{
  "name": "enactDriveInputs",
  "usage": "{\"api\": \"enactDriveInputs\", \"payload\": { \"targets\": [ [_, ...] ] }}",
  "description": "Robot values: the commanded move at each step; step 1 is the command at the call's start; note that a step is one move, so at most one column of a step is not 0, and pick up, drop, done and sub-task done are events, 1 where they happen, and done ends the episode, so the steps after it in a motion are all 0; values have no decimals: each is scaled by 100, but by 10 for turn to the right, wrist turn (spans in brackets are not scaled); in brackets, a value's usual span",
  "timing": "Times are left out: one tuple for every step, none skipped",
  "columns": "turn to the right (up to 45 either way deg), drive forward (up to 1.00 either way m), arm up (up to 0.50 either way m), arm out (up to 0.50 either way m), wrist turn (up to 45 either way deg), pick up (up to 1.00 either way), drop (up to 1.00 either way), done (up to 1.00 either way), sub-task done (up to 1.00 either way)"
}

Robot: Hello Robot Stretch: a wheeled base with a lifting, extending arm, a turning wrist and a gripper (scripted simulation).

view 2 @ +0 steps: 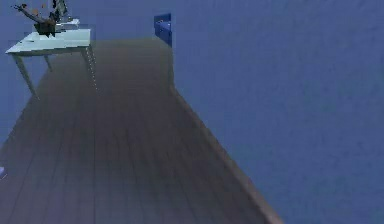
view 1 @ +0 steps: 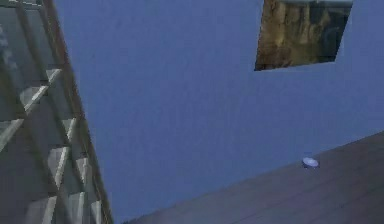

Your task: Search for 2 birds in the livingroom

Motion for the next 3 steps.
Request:
{"api": "enactDriveInputs", "payload": {
  "targets": [
    [450,0,0,0,0,0,0,0,0],
    [420,0,0,0,0,0,0,0,0],
    [0,15,0,0,0,0,0,0,0]
  ]
}}
